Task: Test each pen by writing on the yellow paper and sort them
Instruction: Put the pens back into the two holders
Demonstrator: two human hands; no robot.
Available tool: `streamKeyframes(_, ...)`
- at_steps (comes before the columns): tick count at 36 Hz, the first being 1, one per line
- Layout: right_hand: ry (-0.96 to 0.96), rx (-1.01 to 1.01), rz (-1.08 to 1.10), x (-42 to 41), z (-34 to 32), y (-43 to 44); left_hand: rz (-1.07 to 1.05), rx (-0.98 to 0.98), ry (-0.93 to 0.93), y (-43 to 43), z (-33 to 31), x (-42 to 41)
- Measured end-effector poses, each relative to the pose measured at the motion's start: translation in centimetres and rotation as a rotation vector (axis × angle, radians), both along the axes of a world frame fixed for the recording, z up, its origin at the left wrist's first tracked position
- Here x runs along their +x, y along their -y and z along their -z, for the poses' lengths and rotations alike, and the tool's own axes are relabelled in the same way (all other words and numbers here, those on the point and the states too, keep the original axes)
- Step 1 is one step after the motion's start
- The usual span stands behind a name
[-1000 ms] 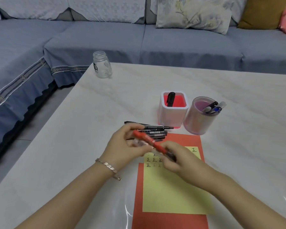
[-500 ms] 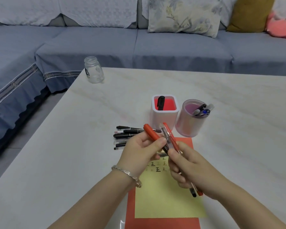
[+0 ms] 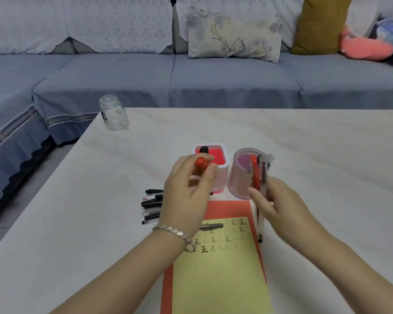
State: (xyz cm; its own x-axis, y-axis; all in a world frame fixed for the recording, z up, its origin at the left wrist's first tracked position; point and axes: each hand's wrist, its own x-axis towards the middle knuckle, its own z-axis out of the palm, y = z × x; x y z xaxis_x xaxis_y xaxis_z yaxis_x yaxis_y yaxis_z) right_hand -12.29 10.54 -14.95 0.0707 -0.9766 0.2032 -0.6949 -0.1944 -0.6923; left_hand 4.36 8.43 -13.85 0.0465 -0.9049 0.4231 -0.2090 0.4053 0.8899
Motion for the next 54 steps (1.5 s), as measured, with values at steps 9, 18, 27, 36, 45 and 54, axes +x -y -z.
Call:
streamKeyframes(9,0.222,-0.332,0.266,-1.8,-5.8,4.4,-0.072,-0.157,0.210,5.8,-1.8,-1.2)
streamKeyframes(18,0.005,-0.097,0.320,-2.2,-2.2,8.6,-0.058,0.112,0.716,9.3,2.0,-0.7)
streamKeyframes(27,-0.124,-0.187,0.345,-2.1,0.8,8.1,-0.124,0.285,0.477,8.3,5.1,-0.5)
streamKeyframes(36,0.167,0.122,0.322,-1.8,3.2,8.5,0.098,0.388,0.386,8.2,5.3,0.5)
streamKeyframes(45,0.170,-0.272,0.331,-1.4,1.4,7.5,0.148,0.372,0.612,8.7,4.4,2.1)
streamKeyframes(54,-0.575,-0.101,0.211,-0.5,1.6,8.8,0.156,0.374,0.584,8.1,4.2,2.5)
